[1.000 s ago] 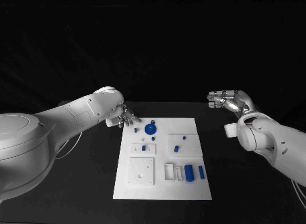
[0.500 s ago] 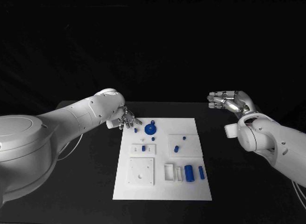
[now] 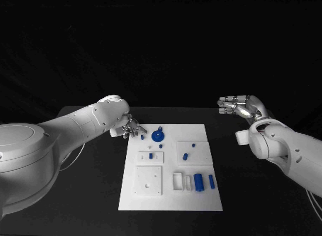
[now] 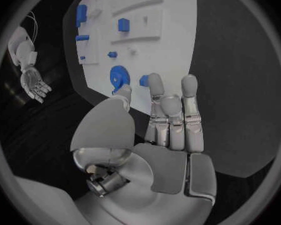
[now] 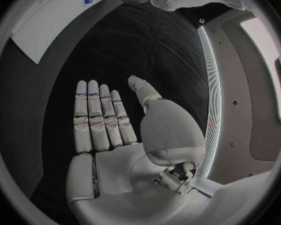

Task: Assemble the parts on the task board

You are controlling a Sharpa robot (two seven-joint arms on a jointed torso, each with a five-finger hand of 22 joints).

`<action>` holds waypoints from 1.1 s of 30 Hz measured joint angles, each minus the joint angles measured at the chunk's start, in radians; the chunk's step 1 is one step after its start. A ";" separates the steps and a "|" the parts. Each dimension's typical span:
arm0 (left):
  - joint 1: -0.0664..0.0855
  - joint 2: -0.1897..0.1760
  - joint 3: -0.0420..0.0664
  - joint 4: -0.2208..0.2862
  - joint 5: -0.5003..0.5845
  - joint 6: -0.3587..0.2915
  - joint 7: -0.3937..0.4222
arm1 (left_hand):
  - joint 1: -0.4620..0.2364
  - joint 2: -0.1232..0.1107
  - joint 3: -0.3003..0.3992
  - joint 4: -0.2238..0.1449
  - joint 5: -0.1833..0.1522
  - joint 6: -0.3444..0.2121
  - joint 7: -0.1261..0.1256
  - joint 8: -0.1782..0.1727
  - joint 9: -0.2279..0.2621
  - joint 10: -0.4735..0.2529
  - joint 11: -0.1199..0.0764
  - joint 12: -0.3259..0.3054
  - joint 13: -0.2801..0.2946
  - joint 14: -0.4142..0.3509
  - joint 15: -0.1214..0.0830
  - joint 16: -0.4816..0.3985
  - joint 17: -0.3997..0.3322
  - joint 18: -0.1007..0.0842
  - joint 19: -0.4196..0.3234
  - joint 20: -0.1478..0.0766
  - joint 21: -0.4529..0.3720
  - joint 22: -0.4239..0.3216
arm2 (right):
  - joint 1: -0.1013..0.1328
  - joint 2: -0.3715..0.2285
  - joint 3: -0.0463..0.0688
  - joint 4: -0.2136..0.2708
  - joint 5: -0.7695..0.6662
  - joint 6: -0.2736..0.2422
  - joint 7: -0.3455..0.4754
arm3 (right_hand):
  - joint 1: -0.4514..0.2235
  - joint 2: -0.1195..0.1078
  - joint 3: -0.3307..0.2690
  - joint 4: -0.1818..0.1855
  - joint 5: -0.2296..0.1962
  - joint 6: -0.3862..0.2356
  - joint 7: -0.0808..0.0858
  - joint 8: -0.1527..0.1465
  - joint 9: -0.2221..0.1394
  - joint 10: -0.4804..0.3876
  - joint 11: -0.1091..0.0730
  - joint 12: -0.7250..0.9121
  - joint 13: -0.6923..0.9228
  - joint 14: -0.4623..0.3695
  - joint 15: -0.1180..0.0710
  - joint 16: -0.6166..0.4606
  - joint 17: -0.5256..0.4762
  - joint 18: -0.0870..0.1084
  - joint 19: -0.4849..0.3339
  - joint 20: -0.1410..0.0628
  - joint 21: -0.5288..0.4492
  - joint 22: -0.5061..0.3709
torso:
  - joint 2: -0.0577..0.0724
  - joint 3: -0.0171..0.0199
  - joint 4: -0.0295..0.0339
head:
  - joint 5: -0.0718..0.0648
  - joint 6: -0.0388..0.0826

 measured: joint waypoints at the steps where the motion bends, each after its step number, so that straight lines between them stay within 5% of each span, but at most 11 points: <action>1: -0.002 0.000 0.000 -0.001 0.000 0.000 0.000 | 0.000 0.000 0.000 0.000 0.000 0.000 0.000 0.000 0.000 0.000 0.000 0.000 0.000 0.000 0.000 0.000 0.000 0.000 0.000 0.000 0.000 0.000 | 0.000 0.000 0.000 0.000 0.000 0.000 0.000 | 0.000 0.000 -0.003 -0.003 0.000 0.000 0.000 0.000 0.000 0.000 0.000 0.000 0.000 0.000 0.000 0.000 0.000 0.000 0.000 0.000 0.000 0.000 | 0.000 -0.0001 -0.0001 | 0.000 0.000; 16: -0.016 0.007 0.000 -0.012 0.006 0.001 0.001 | -0.007 0.018 -0.006 -0.027 0.006 0.000 0.000 -0.006 0.003 0.000 0.000 0.000 -0.002 0.000 0.000 0.000 0.000 0.000 0.000 0.000 0.000 0.001 | 0.000 0.001 0.000 0.000 0.000 0.000 0.000 | 0.000 0.000 -0.003 -0.003 0.000 0.000 0.000 0.000 0.000 0.000 0.000 0.000 0.000 0.000 0.000 0.000 0.000 0.000 0.000 0.000 0.000 0.000 | 0.001 -0.0007 -0.0003 | -0.004 0.000; 33: -0.022 0.014 0.000 -0.015 0.029 0.001 0.007 | -0.003 0.103 -0.057 -0.115 0.010 0.000 0.000 -0.012 0.004 0.000 0.000 0.000 -0.002 0.000 0.000 0.004 -0.001 0.000 0.000 0.000 0.000 0.000 | 0.000 0.004 0.000 -0.002 0.002 0.000 -0.001 | 0.000 0.000 -0.003 -0.003 0.000 0.000 0.000 0.000 0.000 0.000 0.000 0.000 -0.001 0.000 0.000 0.000 0.000 0.000 0.000 0.000 0.000 0.000 | 0.001 -0.0013 0.0005 | -0.003 -0.001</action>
